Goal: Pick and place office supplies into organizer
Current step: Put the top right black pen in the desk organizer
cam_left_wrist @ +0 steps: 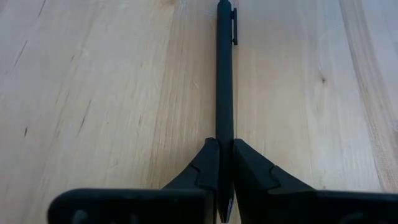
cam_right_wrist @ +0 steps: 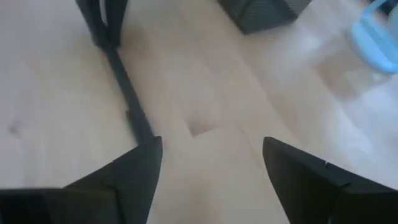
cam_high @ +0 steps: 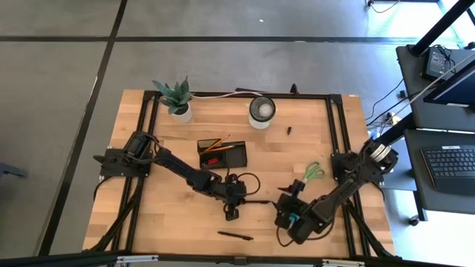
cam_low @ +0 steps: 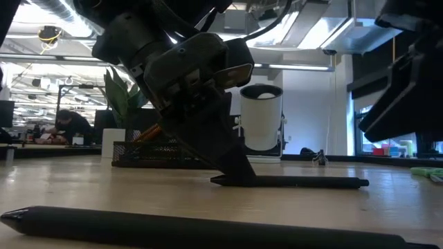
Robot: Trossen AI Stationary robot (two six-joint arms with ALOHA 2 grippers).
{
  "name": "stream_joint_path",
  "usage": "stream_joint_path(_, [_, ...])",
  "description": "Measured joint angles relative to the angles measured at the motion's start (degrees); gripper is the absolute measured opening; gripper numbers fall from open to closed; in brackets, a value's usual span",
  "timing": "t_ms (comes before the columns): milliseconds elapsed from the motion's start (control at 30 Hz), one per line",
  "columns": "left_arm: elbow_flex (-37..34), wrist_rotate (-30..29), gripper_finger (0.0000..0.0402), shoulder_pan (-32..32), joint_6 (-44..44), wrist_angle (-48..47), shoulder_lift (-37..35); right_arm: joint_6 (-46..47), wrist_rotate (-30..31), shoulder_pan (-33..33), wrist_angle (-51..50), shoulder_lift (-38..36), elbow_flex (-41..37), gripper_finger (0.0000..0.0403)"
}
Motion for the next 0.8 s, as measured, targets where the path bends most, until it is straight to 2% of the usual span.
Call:
stream_joint_path(133, [-0.02,0.62,0.0021,0.31,0.43,0.13,0.0,-10.1,-2.32,-0.02,20.27,-3.1,-7.17,0.028])
stream_joint_path(267, [-0.02,0.8,0.0021,0.48,0.45,0.2,0.0,-21.18,-10.39,-1.82,44.12,-3.55,-16.27,0.0281])
stream_joint_path(367, [-0.02,0.8,0.0021,0.48,0.45,0.21,0.0,-26.08,-9.8,-2.5,55.22,-3.53,-22.05,0.0282])
stream_joint_path(533, [-0.02,0.77,0.0022,0.48,0.45,0.24,0.02,-24.9,-6.04,-3.26,59.04,-3.53,-25.89,0.0282])
stream_joint_path(800, [-0.02,0.74,0.0022,1.15,-0.71,0.28,0.02,-30.72,-5.94,-5.65,57.44,-3.53,-24.6,0.0282])
